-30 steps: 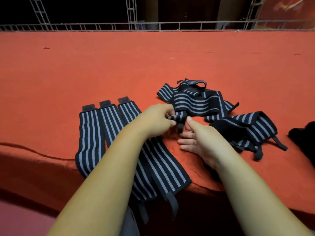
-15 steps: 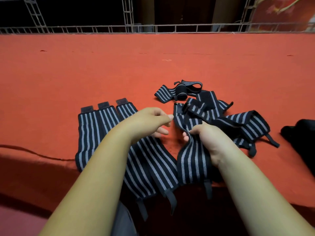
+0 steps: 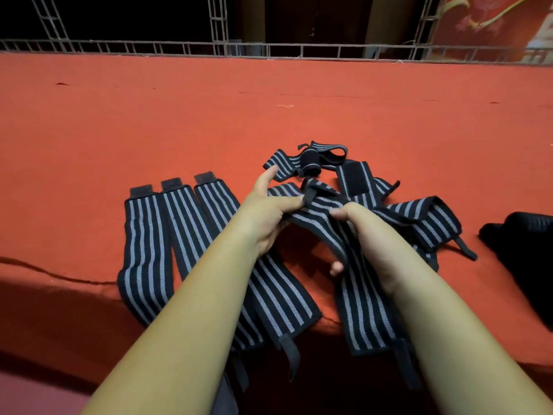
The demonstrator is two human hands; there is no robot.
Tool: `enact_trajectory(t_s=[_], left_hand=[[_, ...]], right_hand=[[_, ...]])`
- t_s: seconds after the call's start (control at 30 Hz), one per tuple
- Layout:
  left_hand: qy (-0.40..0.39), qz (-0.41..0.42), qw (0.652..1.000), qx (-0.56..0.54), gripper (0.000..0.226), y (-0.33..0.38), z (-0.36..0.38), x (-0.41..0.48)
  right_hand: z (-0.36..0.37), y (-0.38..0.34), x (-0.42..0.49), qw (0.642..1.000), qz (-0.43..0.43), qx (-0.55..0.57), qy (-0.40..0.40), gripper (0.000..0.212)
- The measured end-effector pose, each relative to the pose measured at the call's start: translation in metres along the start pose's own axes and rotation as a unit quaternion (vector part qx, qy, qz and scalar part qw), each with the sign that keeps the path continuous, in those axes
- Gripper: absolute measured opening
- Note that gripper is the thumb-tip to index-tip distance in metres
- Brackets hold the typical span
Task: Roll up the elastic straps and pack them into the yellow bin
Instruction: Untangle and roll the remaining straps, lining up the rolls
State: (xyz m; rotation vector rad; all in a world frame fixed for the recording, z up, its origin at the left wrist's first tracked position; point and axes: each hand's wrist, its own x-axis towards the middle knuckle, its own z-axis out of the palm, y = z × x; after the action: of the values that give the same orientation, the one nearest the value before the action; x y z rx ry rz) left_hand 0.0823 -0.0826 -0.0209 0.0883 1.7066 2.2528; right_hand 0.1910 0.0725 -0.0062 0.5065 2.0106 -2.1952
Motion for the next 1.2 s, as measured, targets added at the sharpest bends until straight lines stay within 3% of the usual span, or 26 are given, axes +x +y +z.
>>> enact_trajectory(t_s=[0.1, 0.2, 0.3, 0.4, 0.5, 0.6, 0.8, 0.93, 1.03, 1.13, 1.2], left_hand=[[-0.005, 0.034, 0.998, 0.056, 0.095, -0.001, 0.003, -0.002], [-0.022, 0.087, 0.984, 0.152, 0.105, 0.0, 0.006, -0.007], [-0.057, 0.121, 0.972, 0.193, 0.111, 0.002, 0.009, -0.013], [-0.09, 0.133, 0.96, 0.229, 0.116, 0.003, 0.012, -0.018], [-0.125, 0.14, 0.948, 0.257, 0.111, 0.002, 0.016, -0.023], [-0.144, 0.145, 0.938, 0.279, 0.101, 0.002, 0.02, -0.027], [-0.19, 0.131, 0.927, 0.295, 0.067, 0.007, 0.019, -0.035], [-0.119, 0.156, 0.938, 0.287, 0.039, 0.009, 0.021, -0.03], [-0.041, 0.194, 0.914, 0.355, 0.032, 0.005, 0.014, -0.019], [-0.016, 0.248, 0.89, 0.382, 0.033, 0.003, 0.008, -0.015], [0.003, 0.284, 0.857, 0.431, 0.035, 0.002, 0.007, -0.013]], right_hand=[[-0.007, 0.0, 0.003, 1.0, -0.002, 0.012, -0.02, 0.043], [-0.012, 0.003, 0.014, 0.995, -0.076, 0.037, 0.047, 0.055], [-0.014, 0.005, 0.018, 0.991, -0.125, 0.024, 0.043, 0.071], [-0.012, 0.008, 0.023, 0.993, -0.112, 0.033, 0.025, 0.055], [-0.006, 0.009, 0.02, 0.989, -0.143, 0.014, 0.042, 0.014], [-0.005, 0.007, 0.017, 0.98, -0.186, 0.032, 0.071, 0.021], [-0.009, 0.008, 0.02, 0.976, -0.189, 0.074, 0.084, 0.03], [-0.009, 0.011, 0.021, 0.974, -0.197, 0.08, 0.073, 0.022], [-0.008, 0.009, 0.018, 0.975, -0.204, 0.065, 0.064, 0.025], [-0.009, 0.009, 0.016, 0.977, -0.202, 0.046, 0.043, 0.028], [-0.008, 0.008, 0.015, 0.98, -0.194, 0.038, 0.034, 0.029]])
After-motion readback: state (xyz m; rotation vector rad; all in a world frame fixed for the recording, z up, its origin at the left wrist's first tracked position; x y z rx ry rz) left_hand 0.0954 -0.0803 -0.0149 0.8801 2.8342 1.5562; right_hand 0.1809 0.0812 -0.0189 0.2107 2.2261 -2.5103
